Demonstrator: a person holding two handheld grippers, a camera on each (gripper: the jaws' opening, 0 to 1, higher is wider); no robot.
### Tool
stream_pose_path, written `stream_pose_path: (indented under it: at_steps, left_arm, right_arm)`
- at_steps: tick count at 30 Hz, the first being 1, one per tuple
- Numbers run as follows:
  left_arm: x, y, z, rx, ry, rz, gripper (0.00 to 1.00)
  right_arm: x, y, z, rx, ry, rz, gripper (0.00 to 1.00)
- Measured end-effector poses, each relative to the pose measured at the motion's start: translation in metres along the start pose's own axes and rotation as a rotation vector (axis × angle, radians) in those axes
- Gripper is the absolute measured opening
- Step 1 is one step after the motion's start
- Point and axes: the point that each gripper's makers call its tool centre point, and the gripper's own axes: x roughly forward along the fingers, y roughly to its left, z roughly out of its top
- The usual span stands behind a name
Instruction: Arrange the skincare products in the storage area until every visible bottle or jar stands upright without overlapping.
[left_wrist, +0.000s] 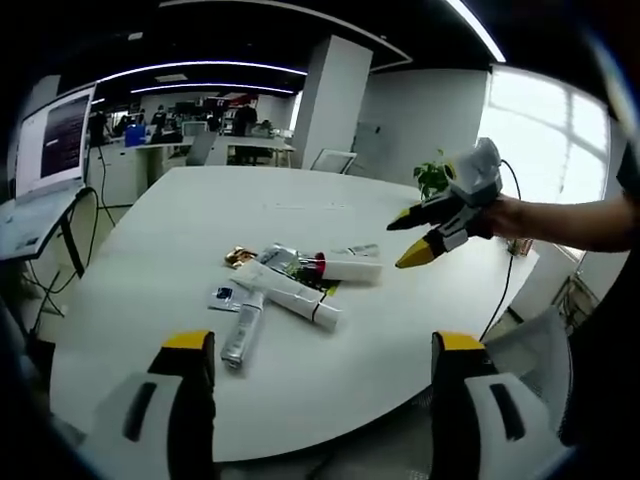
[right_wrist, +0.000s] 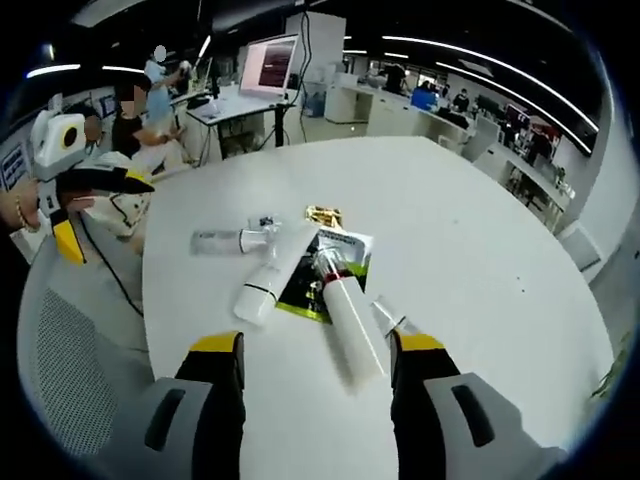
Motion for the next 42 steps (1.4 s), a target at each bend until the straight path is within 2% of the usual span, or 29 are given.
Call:
stream_pose_path:
  at_steps: [8,16,22,31,34,42]
  left_arm:
    - [0.0,0.002,0.0,-0.016,-0.002,0.003,0.82]
    - [0.0,0.004,0.0,-0.027,0.0,0.008,0.82]
    - [-0.001,0.006,-0.001,-0.034,0.003,0.012,0.82]
    - [-0.001,0.009,-0.001,-0.055,0.001,0.022,0.81]
    - [-0.001,0.011,-0.001,-0.065,-0.004,0.028,0.81]
    - [0.0,0.011,-0.002,-0.072,0.003,0.031,0.81]
  right_arm:
    - [0.018,-0.007,0.004,-0.063,0.028,0.024,0.56]
    - [0.043,-0.017,0.004,-0.149,0.064,0.05,0.47]
    - [0.062,-0.023,-0.002,-0.148,0.093,0.061,0.39]
    - [0.088,-0.026,0.0,-0.149,0.106,0.097,0.38]
    - [0.093,-0.021,0.0,-0.177,0.117,0.11,0.38]
    - [0.105,-0.023,0.003,-0.174,0.123,0.13,0.37]
